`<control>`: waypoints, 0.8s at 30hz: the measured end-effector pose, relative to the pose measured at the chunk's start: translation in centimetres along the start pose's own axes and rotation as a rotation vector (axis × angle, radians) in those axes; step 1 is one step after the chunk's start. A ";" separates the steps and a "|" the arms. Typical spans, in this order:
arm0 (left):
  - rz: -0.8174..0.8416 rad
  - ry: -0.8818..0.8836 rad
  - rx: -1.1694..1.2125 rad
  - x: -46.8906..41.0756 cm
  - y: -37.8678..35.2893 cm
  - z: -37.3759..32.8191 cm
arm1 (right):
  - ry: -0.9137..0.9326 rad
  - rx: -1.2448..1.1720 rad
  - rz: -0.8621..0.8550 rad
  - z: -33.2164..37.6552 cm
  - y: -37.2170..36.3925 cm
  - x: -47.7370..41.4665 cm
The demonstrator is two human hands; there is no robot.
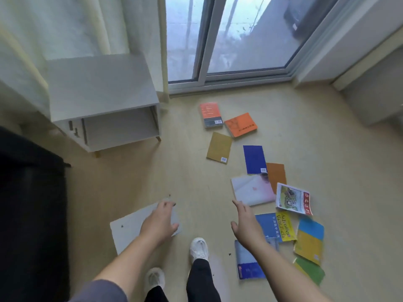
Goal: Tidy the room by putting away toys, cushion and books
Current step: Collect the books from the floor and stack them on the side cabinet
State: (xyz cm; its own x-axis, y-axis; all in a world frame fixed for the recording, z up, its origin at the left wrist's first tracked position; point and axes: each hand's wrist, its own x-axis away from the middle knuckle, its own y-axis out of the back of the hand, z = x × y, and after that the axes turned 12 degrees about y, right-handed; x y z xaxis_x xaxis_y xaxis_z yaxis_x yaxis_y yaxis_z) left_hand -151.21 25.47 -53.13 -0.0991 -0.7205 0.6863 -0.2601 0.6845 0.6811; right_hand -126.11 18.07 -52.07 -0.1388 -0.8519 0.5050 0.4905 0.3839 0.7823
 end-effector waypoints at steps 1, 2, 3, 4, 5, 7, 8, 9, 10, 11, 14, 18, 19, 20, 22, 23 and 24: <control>0.009 -0.003 -0.012 -0.5 -0.4 -1.0 | -0.026 -0.020 -0.003 -1.2 0.2 -0.1; 0.017 -0.007 -0.022 -1.1 -0.9 -2.1 | -0.048 -0.039 -0.010 -2.5 0.3 -0.3; 0.026 -0.013 -0.035 -1.9 -1.5 -3.4 | -0.068 -0.062 -0.016 -3.9 0.4 -0.6; 0.039 -0.015 -0.047 -2.9 -2.2 -4.8 | -0.089 -0.090 -0.021 -5.5 0.6 -1.1; 0.048 -0.010 -0.055 -3.7 -2.7 -6.3 | -0.108 -0.112 -0.018 -7.0 0.8 -1.8; 0.056 -0.003 -0.075 -6.1 -4.1 -9.7 | -0.133 -0.153 -0.009 -10.3 1.1 -3.7; 0.051 0.003 -0.082 -7.2 -4.7 -11.2 | -0.147 -0.181 -0.007 -11.8 1.2 -4.6; 0.045 0.006 -0.087 -9.1 -5.6 -13.3 | -0.177 -0.216 -0.008 -14.0 1.5 -6.1; 0.047 0.017 -0.078 -10.3 -6.0 -14.7 | -0.214 -0.249 -0.013 -15.2 1.8 -7.2; 0.048 0.032 -0.067 -10.9 -6.2 -15.7 | -0.247 -0.285 -0.019 -15.9 2.2 -8.0; 0.039 0.017 -0.049 -15.0 -7.2 -20.0 | -0.331 -0.401 -0.089 -19.8 3.3 -11.8; 0.039 -0.037 -0.021 -20.8 -7.2 -24.8 | -0.443 -0.557 -0.176 -22.9 4.5 -16.9; 0.034 -0.051 -0.019 -22.2 -7.0 -25.8 | -0.466 -0.592 -0.197 -23.4 4.7 -18.2; 0.031 -0.067 -0.031 -23.7 -7.1 -26.7 | -0.490 -0.618 -0.218 -24.1 4.6 -19.3; 0.016 -0.113 -0.086 -26.8 -7.4 -28.5 | -0.539 -0.672 -0.262 -25.5 4.1 -21.7; 0.001 -0.137 -0.119 -28.5 -7.7 -29.4 | -0.564 -0.699 -0.282 -26.3 3.6 -23.1; -0.009 -0.154 -0.151 -30.0 -8.3 -30.1 | -0.588 -0.722 -0.293 -27.2 2.8 -24.5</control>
State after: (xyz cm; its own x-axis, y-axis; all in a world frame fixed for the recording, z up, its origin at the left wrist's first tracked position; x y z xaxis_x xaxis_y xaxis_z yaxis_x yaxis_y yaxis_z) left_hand -117.21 44.77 -71.69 -0.2458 -0.7272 0.6409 -0.1158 0.6784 0.7255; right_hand -97.95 30.28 -72.19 -0.6504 -0.4897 0.5807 0.7499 -0.2922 0.5935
